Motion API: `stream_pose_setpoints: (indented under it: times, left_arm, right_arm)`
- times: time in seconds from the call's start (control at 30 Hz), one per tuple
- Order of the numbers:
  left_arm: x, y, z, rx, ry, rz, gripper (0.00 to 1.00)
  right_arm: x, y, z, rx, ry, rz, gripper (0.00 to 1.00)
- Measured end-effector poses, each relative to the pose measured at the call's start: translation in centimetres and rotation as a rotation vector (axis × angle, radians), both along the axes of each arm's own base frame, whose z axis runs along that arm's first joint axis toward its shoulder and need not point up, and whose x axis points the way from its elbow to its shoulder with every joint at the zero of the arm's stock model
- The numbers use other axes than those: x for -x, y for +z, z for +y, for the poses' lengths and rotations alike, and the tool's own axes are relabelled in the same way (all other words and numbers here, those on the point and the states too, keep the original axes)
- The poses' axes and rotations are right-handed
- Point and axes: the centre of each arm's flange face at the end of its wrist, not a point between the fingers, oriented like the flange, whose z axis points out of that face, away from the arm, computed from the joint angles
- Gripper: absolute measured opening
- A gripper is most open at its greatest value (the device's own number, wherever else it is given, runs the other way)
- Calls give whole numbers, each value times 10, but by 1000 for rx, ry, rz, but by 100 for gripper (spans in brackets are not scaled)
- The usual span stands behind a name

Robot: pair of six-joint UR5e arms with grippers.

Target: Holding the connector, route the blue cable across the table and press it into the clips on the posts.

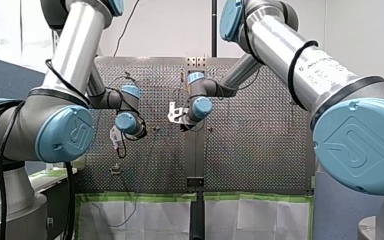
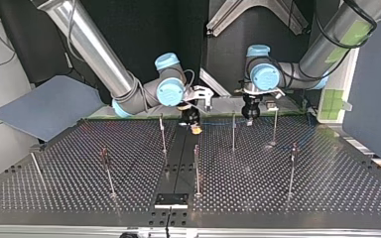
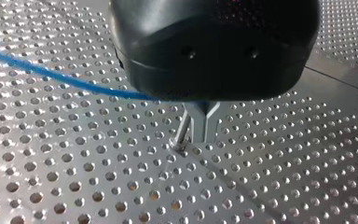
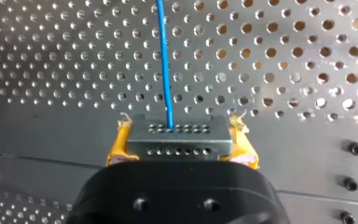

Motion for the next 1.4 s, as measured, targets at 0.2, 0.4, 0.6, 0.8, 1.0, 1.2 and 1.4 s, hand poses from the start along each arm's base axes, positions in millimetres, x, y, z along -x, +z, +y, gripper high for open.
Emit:
stream_pose_setpoints:
  times: [0.2,0.4,0.6,0.8,1.0,1.2,1.4]
  left_arm:
    - [0,0,0,0,-1,0,37]
    - [0,0,0,0,-1,0,76]
    - [0,0,0,0,-1,0,100]
    - [0,0,0,0,-1,0,100]
    - [0,0,0,0,-1,0,100]
    - [0,0,0,0,-1,0,100]
    - [0,0,0,0,-1,0,100]
  right_arm:
    - [1,0,-2,0,-1,0,0]
    - [0,0,0,-2,4,1,0]
    - [-1,0,2,-5,14,1,0]
    - [-1,-1,2,-4,16,4,0]
    - [-2,-1,3,-5,16,3,0]
    - [-2,-1,3,-7,16,3,0]
    - [-3,-1,6,-5,20,6,0]
